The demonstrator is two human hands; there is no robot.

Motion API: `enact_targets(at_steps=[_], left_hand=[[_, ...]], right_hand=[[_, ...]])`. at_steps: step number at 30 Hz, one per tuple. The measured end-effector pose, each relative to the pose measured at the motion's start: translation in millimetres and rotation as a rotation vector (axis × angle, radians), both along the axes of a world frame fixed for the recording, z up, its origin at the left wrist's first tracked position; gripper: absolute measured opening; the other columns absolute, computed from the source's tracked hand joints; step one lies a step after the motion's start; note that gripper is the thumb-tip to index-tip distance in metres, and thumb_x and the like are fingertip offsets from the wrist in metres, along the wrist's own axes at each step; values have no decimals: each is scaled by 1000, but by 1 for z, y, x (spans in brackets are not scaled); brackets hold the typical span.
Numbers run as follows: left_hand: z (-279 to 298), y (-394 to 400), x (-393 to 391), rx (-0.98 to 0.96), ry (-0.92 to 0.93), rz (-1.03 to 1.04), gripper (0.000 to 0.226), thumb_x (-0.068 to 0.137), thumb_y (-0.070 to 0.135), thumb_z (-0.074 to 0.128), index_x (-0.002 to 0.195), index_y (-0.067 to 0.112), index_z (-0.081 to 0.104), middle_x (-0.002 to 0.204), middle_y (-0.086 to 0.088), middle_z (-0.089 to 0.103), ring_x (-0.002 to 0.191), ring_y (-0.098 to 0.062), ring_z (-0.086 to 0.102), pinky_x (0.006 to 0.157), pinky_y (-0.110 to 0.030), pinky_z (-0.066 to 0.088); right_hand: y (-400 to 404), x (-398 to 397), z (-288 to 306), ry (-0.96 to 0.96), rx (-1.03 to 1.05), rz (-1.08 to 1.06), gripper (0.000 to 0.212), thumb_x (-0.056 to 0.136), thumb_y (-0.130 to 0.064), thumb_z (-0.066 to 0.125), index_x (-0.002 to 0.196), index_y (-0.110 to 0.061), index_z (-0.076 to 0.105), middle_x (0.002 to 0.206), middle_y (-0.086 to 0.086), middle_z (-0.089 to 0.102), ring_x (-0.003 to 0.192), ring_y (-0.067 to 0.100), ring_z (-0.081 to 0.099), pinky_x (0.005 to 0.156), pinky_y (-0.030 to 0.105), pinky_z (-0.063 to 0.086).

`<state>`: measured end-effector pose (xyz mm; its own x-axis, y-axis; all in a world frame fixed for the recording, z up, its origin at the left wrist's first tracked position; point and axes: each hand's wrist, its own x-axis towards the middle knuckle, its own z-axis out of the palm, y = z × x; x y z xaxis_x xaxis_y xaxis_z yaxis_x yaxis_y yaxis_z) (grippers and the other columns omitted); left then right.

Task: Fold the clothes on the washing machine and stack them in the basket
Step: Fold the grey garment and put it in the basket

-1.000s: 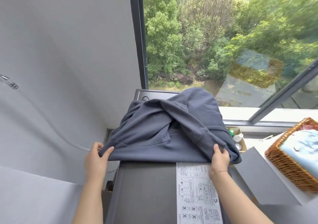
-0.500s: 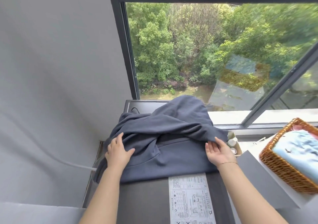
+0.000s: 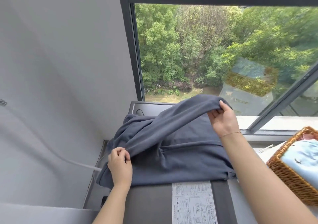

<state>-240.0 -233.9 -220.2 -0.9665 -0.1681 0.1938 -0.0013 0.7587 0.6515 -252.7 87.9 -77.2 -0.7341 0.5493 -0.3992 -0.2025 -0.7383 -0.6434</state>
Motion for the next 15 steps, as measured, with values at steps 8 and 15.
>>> enact_targets(at_steps=[8,15], left_hand=[[4,5,16,56,26,128,45,57,-20,60,93,8,61,88,-10,59,77,-35,56,71,-41,45],[35,39,42,1335,-524,678,32,91,17,65,120,11,53,111,-5,56,98,-17,57,86,-29,45]], right_hand=[[6,70,-104,-274,-280,-128,17,97,-34,47,92,-24,60,59,-9,70,62,6,67,75,22,51],[-5,75,-117,-201,-294,-58,67,62,-18,87,123,-15,60,100,1,71,86,13,68,85,28,48]])
